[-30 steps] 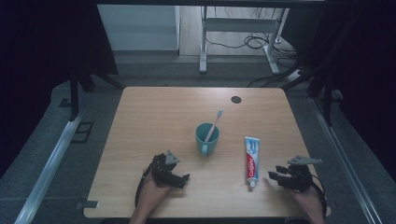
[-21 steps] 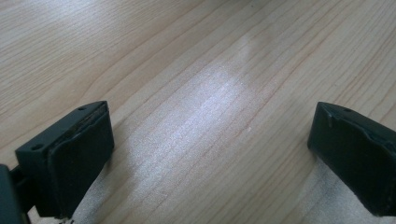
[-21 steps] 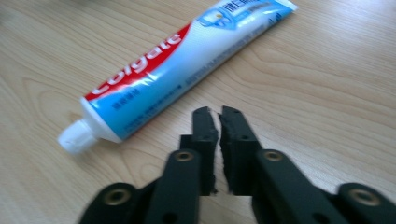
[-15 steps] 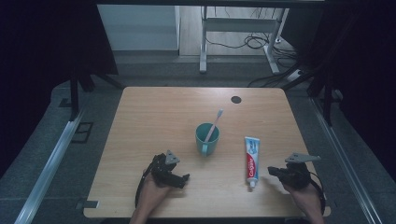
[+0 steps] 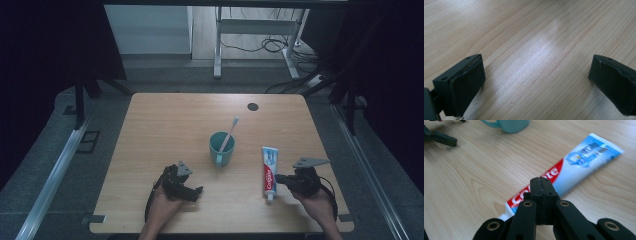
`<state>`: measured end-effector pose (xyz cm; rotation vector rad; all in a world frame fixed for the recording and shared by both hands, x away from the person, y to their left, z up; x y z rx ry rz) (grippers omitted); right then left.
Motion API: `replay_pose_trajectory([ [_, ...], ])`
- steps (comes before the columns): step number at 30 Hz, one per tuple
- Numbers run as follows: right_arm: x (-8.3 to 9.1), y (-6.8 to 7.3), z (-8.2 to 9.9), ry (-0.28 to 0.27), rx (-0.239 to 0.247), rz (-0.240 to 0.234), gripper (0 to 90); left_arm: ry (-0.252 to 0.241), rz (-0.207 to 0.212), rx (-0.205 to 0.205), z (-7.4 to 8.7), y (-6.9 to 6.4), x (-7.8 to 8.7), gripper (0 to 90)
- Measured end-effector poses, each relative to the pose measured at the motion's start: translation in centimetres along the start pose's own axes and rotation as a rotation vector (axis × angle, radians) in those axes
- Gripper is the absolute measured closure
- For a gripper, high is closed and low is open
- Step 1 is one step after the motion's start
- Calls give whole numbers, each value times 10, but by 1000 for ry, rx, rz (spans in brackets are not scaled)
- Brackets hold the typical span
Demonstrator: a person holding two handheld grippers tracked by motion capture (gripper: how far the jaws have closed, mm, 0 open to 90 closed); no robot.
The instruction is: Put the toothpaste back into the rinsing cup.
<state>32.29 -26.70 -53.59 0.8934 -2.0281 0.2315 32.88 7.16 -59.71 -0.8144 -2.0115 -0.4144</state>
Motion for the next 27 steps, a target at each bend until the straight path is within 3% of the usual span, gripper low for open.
replay_pose_trajectory([
  [13, -27, 15, -17, 29, 36, -40, 892, 1, 0, -1, 0, 0, 0, 7],
  [27, -42, 17, -10, 77, 32, -55, 893, -1, -1, 0, 0, 0, 0, 10],
])
Point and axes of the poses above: each handheld gripper's, and its own axes: x roughly backward along the jaws, z roughly out of its underside, y roughly to its left, the point moved 7 cm from there along -x, roughly forward along the jaws, and after that the axes turned 9 degrees about y, right-handed, at the moved point
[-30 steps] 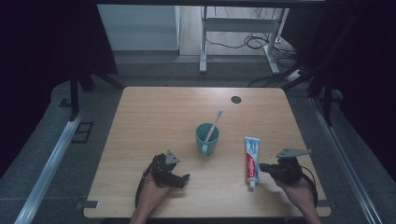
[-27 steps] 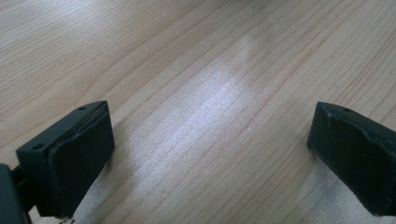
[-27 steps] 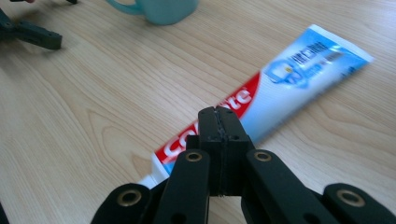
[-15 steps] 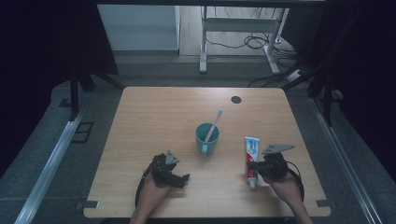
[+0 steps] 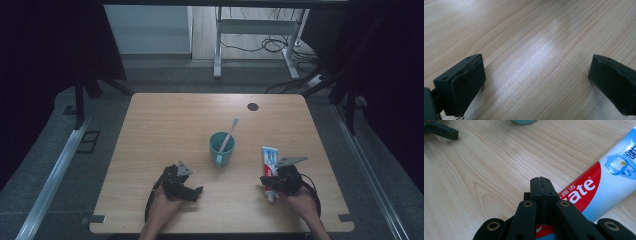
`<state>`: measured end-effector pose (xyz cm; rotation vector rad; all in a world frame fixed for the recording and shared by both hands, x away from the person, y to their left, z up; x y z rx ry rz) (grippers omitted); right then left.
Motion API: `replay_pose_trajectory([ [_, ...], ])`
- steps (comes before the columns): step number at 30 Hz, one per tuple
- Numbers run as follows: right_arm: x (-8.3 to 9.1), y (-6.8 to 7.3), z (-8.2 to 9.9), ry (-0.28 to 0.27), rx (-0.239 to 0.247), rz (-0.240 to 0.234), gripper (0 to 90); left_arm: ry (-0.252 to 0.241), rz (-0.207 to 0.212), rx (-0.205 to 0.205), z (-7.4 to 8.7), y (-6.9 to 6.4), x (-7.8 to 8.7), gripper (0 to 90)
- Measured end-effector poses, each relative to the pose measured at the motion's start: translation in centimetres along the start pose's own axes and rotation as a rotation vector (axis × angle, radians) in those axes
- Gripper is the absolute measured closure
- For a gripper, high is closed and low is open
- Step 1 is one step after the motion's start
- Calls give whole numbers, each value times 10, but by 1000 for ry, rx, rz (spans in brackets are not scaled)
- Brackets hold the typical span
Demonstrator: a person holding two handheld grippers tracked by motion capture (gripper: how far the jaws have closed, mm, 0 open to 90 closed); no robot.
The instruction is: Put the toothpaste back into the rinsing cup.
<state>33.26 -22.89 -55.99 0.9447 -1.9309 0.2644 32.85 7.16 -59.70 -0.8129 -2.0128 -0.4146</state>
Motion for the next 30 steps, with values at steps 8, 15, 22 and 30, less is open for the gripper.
replay_pose_trajectory([
  [8, 1, -3, 5, 22, -9, 19, 893, 0, -2, 1, 0, 0, 0, 12],
  [15, 5, -8, 11, 19, -21, 23, 891, -1, -2, 1, 0, 0, 0, 12],
  [22, 9, -16, 17, 21, -29, 39, 876, -1, -1, 1, 0, 0, 0, 13],
  [30, 14, -23, 24, 20, -48, 55, 869, -1, -1, 1, 0, 0, 0, 14],
])
Point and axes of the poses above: each handheld gripper's, and its own axes: x roughly backward along the jaws, z roughly out of its underside, y roughly to its left, the point moved 7 cm from there along -x, roughly forward along the jaws, and after that the axes turned 9 degrees about y, right-handed, at the moved point
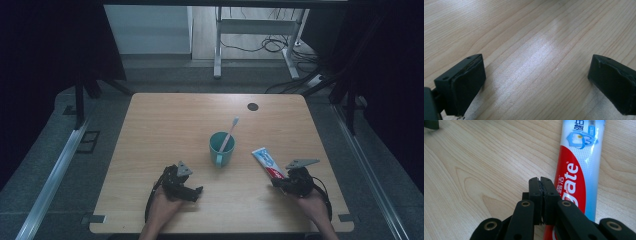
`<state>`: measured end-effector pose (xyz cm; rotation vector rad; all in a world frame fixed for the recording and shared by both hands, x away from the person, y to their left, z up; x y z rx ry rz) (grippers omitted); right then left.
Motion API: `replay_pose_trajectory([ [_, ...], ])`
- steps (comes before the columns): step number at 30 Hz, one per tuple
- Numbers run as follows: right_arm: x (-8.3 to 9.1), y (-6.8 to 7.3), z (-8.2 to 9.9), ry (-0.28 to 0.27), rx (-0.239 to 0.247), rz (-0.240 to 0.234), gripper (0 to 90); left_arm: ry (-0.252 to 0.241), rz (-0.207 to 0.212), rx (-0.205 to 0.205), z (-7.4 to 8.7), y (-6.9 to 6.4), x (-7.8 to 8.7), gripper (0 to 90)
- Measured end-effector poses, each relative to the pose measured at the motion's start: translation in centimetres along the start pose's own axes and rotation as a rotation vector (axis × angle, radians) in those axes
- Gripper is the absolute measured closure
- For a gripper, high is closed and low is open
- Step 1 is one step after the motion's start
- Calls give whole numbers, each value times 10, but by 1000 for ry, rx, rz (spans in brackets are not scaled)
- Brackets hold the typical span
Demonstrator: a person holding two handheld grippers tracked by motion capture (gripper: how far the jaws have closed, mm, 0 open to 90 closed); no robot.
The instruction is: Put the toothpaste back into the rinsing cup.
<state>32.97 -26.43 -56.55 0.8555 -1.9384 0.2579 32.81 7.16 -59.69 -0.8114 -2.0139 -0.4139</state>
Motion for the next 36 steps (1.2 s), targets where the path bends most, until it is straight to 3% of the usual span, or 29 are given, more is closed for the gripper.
replay_pose_trajectory([
  [9, 3, 3, -3, 7, 18, 14, 811, 0, 0, 0, 0, 0, 0, 14],
  [17, 20, 2, -10, -10, 14, 34, 656, -1, 0, 2, 0, 0, 0, 14],
  [26, 26, -9, -9, 41, 0, 73, 464, -2, 1, 3, 0, 0, 0, 14],
  [36, 17, -17, -11, 140, -34, 86, 374, -1, 1, 2, 0, 0, 0, 14],
])
Point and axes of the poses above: each handheld gripper's, and its own axes: x roughly backward along the jaws, z roughly out of its underside, y roughly to its left, the point moved 7 cm from there along -x, roughly forward along the jaws, and after that the axes turned 9 degrees about y, right-handed, at the moved point
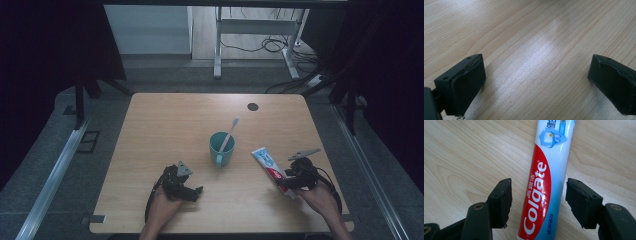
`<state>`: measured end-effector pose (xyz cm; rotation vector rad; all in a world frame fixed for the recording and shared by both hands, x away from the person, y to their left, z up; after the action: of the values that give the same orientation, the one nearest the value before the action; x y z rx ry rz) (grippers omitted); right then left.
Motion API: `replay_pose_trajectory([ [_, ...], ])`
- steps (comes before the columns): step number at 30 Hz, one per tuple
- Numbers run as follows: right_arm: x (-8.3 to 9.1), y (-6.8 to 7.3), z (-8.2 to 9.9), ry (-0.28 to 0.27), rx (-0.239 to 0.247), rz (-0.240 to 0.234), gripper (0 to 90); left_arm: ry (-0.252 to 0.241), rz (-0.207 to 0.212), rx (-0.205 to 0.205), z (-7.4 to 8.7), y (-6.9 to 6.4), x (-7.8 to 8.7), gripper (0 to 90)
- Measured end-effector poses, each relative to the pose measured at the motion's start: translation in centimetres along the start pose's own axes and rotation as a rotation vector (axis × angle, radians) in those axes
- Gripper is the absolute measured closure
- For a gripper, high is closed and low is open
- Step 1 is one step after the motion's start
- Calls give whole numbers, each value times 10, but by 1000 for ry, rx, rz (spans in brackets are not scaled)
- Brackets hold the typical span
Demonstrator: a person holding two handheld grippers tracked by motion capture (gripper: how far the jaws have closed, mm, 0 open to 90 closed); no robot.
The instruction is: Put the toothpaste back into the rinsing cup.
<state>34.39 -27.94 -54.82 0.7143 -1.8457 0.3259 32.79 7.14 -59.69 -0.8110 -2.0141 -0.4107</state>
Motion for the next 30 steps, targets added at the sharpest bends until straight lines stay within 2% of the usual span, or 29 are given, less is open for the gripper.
replay_pose_trajectory([
  [10, -13, -5, -6, 120, -46, -4, 312, -2, -1, -1, 0, 0, 0, 23],
  [21, -21, -6, -19, 218, -8, 27, 320, -1, -1, -1, 0, 0, 0, 22],
  [30, -24, -10, -32, 301, -17, 29, 359, 0, -3, 6, 0, 0, 0, 19],
])
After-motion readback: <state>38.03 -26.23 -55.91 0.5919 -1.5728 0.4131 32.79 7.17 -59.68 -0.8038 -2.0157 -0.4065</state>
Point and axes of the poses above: each handheld gripper's, and its own axes: x roughly backward along the jaws, z roughly out of its underside, y roughly to its left, the point moved 7 cm from there along -x, roughly forward along the jaws, and after that the axes turned 9 degrees about y, right-handed, at the moved point
